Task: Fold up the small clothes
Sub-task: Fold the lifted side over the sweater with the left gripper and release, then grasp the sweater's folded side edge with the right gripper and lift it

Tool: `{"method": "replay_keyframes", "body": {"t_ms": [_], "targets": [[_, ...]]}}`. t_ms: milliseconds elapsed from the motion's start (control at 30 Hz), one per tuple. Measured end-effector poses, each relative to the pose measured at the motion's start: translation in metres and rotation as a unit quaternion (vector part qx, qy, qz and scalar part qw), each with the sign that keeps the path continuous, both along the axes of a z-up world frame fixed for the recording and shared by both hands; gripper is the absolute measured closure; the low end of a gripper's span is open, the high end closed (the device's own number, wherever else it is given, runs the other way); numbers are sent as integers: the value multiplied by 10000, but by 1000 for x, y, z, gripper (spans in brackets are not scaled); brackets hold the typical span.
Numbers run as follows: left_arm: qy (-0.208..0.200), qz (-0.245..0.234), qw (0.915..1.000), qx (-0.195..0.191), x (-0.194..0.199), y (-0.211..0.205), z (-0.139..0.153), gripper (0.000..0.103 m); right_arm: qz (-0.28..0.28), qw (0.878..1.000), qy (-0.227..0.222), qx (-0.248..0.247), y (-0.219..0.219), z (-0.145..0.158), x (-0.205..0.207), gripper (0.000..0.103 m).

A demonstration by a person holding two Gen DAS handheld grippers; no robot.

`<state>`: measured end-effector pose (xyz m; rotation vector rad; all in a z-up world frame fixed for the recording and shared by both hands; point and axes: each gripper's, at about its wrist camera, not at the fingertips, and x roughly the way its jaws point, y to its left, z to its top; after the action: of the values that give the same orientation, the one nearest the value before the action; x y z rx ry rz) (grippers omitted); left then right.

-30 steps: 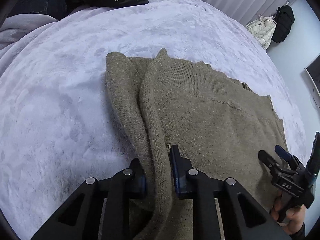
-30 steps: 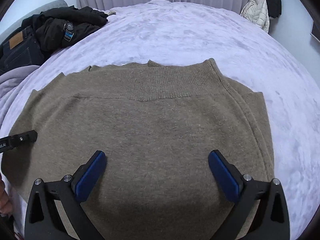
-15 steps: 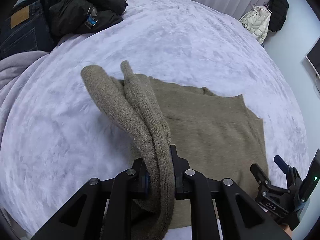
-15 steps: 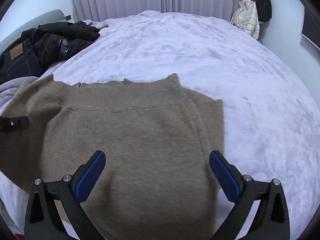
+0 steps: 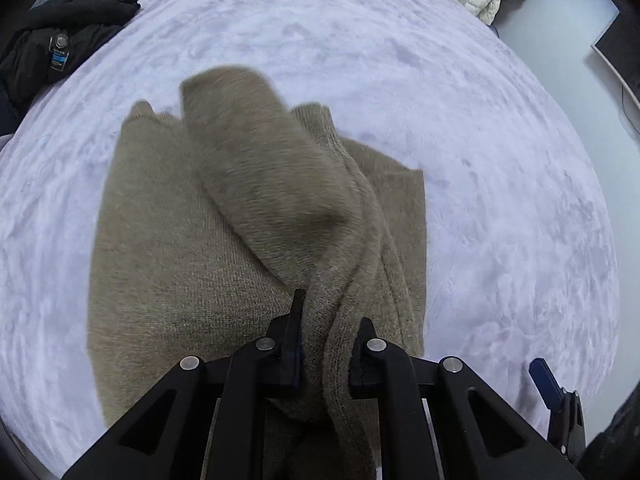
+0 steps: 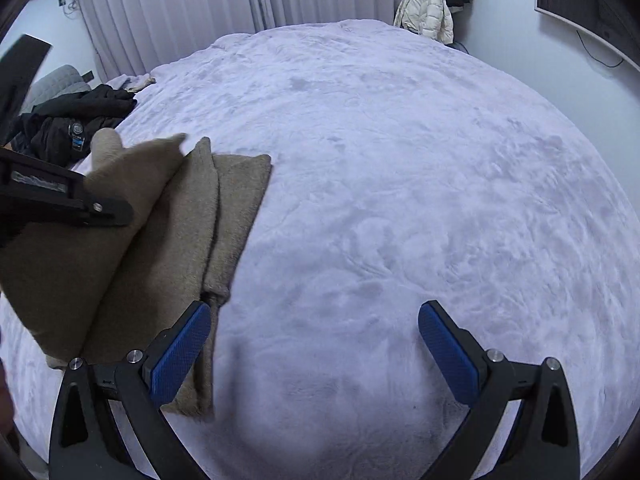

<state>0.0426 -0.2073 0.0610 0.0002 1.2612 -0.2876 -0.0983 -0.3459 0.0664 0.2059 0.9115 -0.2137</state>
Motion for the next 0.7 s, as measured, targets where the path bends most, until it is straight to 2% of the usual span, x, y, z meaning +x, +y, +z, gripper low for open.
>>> {"method": "replay_keyframes", "body": {"t_ms": [67,167,233,267,300,333,367,433,500,533,633,700], "targets": [[-88,-53,9999,66,-2,-4,-9,89,4,9999,29,99,-4,-6,-5,0],[-150,-173,9997,-55,-4,-1,-6,88,112,9997,50,192,-4,-13,-8,0],[-103,-234,9995,-159,-6,5,1,76,151,9996,51,248,-3,-15,-8,0],[-84,-312,9991,-284,-8,8,6,55,170,9994,17,293,-3,-14,-8,0],[-96,-358,9985,-393,-10,11,14,27,187,9992,-36,349,-3,-12,-10,0],[-228,-353,9980,-481,-16,17,24,18,214,9989,-89,407,-3,-10,-11,0],[-466,-322,9967,-588,-23,23,38,13,255,9984,-155,481,-3,-6,-12,0],[-730,-513,9930,-769,-35,31,60,13,327,9973,-270,593,-3,0,-15,0],[-986,-679,9897,-787,-45,47,76,13,384,9964,-332,674,-3,5,-14,0],[-1133,-602,9896,-651,-47,55,78,13,417,9955,-363,769,-3,7,-14,0],[-1280,-183,9914,174,-48,85,62,13,542,9904,-469,1179,-3,12,-16,0],[-1309,69,9904,436,-51,104,48,13,716,9837,-591,1543,3,19,-19,0]]}}
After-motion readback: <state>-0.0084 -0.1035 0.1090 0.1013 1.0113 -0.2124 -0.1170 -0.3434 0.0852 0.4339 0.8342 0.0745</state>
